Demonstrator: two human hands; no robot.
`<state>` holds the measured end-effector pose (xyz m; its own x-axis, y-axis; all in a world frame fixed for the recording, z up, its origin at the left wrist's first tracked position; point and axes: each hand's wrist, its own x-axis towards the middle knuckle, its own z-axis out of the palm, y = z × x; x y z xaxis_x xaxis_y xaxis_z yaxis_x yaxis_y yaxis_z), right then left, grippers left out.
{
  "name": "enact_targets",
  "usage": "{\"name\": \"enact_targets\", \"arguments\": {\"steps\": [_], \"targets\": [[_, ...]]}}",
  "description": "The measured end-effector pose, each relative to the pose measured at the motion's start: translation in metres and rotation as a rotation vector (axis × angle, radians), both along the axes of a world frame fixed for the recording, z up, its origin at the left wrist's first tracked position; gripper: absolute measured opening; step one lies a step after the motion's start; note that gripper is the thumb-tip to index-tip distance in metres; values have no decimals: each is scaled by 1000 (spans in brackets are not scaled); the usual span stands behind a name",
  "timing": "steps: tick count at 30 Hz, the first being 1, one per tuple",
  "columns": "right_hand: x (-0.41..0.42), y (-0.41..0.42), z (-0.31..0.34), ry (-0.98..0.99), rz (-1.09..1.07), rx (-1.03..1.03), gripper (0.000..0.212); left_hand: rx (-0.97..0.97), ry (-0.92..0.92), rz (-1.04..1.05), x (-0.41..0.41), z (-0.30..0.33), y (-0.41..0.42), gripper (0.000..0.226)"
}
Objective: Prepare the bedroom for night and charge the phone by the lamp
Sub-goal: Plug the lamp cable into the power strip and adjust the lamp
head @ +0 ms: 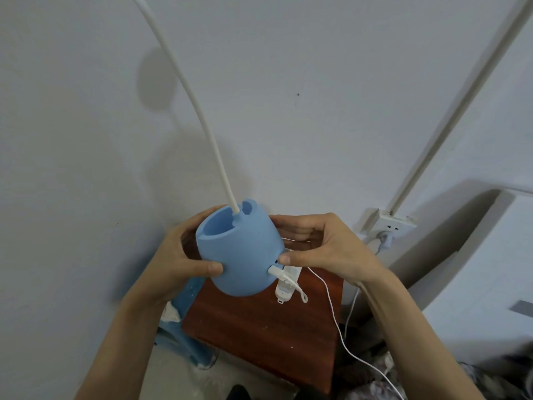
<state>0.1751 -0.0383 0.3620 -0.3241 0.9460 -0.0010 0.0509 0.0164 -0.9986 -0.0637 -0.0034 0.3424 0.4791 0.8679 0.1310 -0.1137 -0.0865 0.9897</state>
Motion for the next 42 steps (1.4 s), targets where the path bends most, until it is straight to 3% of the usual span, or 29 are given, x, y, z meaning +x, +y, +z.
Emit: {"name": "enact_targets", "arguments": {"steps": [8, 11, 14, 17, 20, 25, 27, 30, 34, 36, 40, 42], "targets": [[4, 2, -5, -8, -2, 34, 54, 2, 35, 56, 8, 6, 0, 77], [3, 1, -12, 19, -228, 180, 50, 12, 110, 219, 13, 7, 6, 74], [-23, -9, -35, -225, -500, 427, 56, -30, 211, 434, 21, -1, 18, 67], [-63, -12, -70, -454, -494, 574, 75, -71, 274, 531, 34, -13, 25, 70], [-86, -2, -97, -515, -531, 606, 88, -53, 342, 607, 46, -25, 25, 74], [-93, 7, -106, -358, -617, 457, 95, -42, 428, 728, 65, -37, 16, 78], [-87, 12, -106, -325, -645, 428, 93, -55, 337, 680, 71, -37, 9, 80], [-70, 15, -96, -218, -633, 368, 82, -40, 261, 551, 62, -26, 2, 62], [-42, 17, -89, 143, -488, 141, 88, 83, 473, 393, 29, -17, 11, 73], [-35, 17, -91, 335, -389, 37, 90, 85, 481, 371, 18, -15, 21, 70], [-29, 16, -96, 565, -233, -92, 95, -136, 383, 222, 10, -14, 37, 115], [-28, 18, -98, 630, -160, -149, 95, -254, 323, 54, 11, -13, 38, 119]]}}
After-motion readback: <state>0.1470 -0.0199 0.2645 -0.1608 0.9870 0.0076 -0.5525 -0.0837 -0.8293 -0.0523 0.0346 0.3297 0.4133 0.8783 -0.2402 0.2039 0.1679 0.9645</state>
